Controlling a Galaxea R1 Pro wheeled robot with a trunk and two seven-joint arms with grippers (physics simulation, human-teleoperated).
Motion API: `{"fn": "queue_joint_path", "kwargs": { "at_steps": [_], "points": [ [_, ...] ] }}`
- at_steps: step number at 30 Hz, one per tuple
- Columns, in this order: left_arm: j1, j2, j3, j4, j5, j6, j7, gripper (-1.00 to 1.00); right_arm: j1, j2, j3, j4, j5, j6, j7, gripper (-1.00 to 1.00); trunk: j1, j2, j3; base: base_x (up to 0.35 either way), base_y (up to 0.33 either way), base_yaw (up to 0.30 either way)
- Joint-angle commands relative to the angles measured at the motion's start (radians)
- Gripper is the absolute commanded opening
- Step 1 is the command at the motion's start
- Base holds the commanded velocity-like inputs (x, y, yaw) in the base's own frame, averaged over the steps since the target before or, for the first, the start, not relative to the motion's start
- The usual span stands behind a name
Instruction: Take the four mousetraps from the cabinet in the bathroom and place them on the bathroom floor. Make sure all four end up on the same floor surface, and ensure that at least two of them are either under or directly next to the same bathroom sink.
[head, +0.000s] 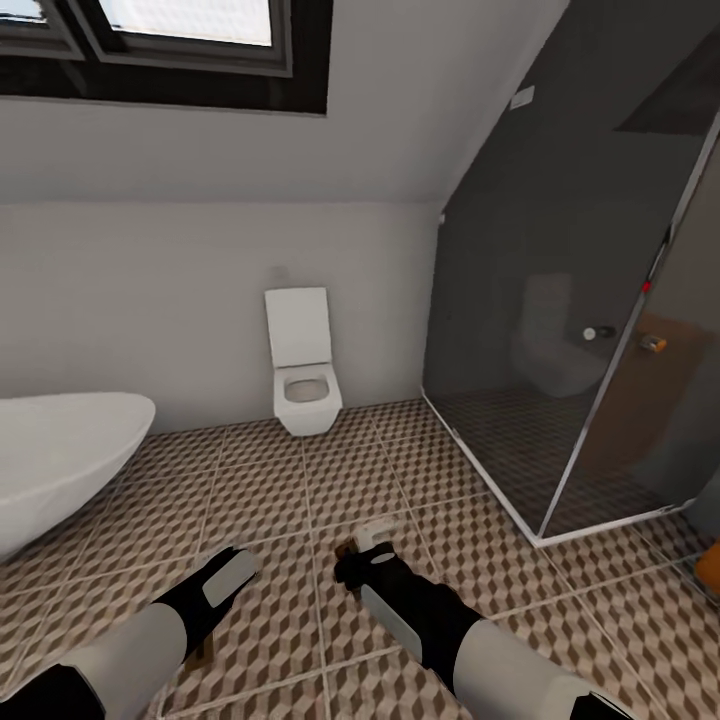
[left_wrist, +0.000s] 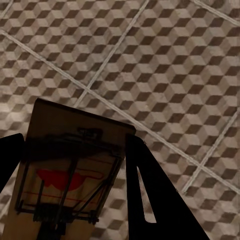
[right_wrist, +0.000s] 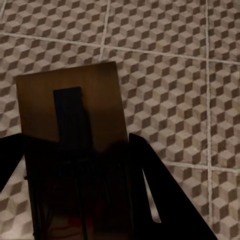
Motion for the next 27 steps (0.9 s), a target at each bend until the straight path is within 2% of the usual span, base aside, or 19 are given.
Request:
{"fn": "queue_joint_path", "kwargs": {
  "at_steps": [1, 7, 11, 15, 21, 27],
  "points": [
    [-0.001, 0.001, -0.007, -0.002, 0.000, 0.010, 0.006, -1.00, -0.001, 0.000, 0.005, -0.001, -0.011, 0.001, -0.009, -1.00, 0.000, -0.001, -0.002, 0.000, 0.000, 0.272],
    [-0.001, 0.001, -0.006, -0.002, 0.000, 0.010, 0.006, -1.00, -0.001, 0.000, 0.005, -0.001, -0.010, 0.001, -0.007, -1.00, 0.000, -0.001, -0.005, 0.000, 0.000, 0.271],
    [-0.001, 0.001, -0.007, -0.002, 0.000, 0.010, 0.006, -1.00, -0.001, 0.000, 0.047, -0.004, -0.008, 0.006, 0.046, -1.00, 0.000, -0.001, -0.006, 0.000, 0.000, 0.110],
    [-0.001, 0.002, -0.007, -0.002, 0.000, 0.010, 0.005, -1.00, -0.001, 0.000, 0.067, -0.004, -0.008, 0.001, 0.059, -1.00, 0.000, -0.001, -0.007, 0.000, 0.000, 0.031],
    [-0.001, 0.001, -0.007, -0.002, 0.000, 0.010, 0.005, -1.00, -0.001, 0.000, 0.073, -0.004, -0.011, -0.002, 0.062, -1.00, 0.000, -0.001, -0.008, 0.000, 0.000, 0.049],
    [-0.001, 0.001, -0.007, -0.002, 0.000, 0.010, 0.005, -1.00, -0.001, 0.000, 0.075, -0.004, -0.011, -0.002, 0.062, -1.00, 0.000, -0.001, -0.011, 0.000, 0.000, 0.201]
  ]
}}
